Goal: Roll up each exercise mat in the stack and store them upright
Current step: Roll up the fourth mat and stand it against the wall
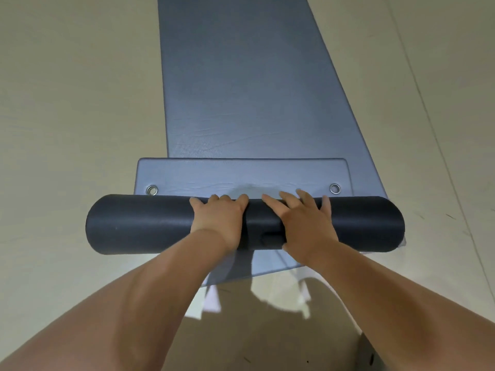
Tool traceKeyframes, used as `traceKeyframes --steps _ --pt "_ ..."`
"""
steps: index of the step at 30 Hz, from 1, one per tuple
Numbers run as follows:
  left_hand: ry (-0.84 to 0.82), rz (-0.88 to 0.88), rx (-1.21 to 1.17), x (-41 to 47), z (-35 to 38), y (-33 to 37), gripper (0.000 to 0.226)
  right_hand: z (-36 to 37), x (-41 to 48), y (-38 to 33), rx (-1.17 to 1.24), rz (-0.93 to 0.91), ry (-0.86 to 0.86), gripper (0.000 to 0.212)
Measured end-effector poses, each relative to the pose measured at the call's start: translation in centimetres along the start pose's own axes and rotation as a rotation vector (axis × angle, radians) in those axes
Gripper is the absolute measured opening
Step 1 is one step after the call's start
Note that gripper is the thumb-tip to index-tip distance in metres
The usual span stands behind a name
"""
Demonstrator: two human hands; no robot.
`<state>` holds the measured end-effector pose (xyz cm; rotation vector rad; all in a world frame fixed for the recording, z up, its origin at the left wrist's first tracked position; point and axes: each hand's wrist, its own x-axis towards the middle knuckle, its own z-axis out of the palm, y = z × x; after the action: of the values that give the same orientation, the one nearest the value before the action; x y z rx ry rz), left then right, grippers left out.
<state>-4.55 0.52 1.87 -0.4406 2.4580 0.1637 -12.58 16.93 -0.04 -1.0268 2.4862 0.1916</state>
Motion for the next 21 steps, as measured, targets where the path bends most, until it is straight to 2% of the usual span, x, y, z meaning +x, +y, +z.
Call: traceKeyframes --steps 3,7,9,12,14,16,18,21 --pt "-0.063 0.003 -0.058 2.3 -1.8 -0.6 0.075 0.9 -1.4 -0.9 0.005 0.027 0.091 0.117" --pt "-0.2 0.054 -0.058 4.6 -3.3 -2.1 0.111 2.3 -2.1 -1.3 -0.053 0.062 0.005 0.144" --pt "-0.111 0.077 0.001 4.5 -3.1 -2.5 0.113 2.0 -0.6 -1.1 -0.085 0.068 0.0 0.153" --pt "0.207 0.084 0.096 3.3 -2.4 -2.1 0.091 0.2 3.3 -0.4 -0.078 0.072 -0.012 0.158" --pt "0.3 0.088 0.125 2.6 -0.8 -1.6 0.084 -1.7 6.3 0.3 -0.045 0.07 -0.075 0.16" --pt "0.234 0.037 0.104 2.3 1.4 -1.3 0.099 -3.3 8.5 0.9 -0.014 0.062 -0.15 0.162" --pt "0.152 -0.025 0.085 3.0 2.7 -1.0 0.119 -3.5 9.3 1.2 0.029 0.041 -0.151 0.159" --pt "0.095 -0.039 0.06 5.2 1.6 -0.9 0.142 -1.5 7.2 0.8 0.044 -0.044 0.059 0.15"
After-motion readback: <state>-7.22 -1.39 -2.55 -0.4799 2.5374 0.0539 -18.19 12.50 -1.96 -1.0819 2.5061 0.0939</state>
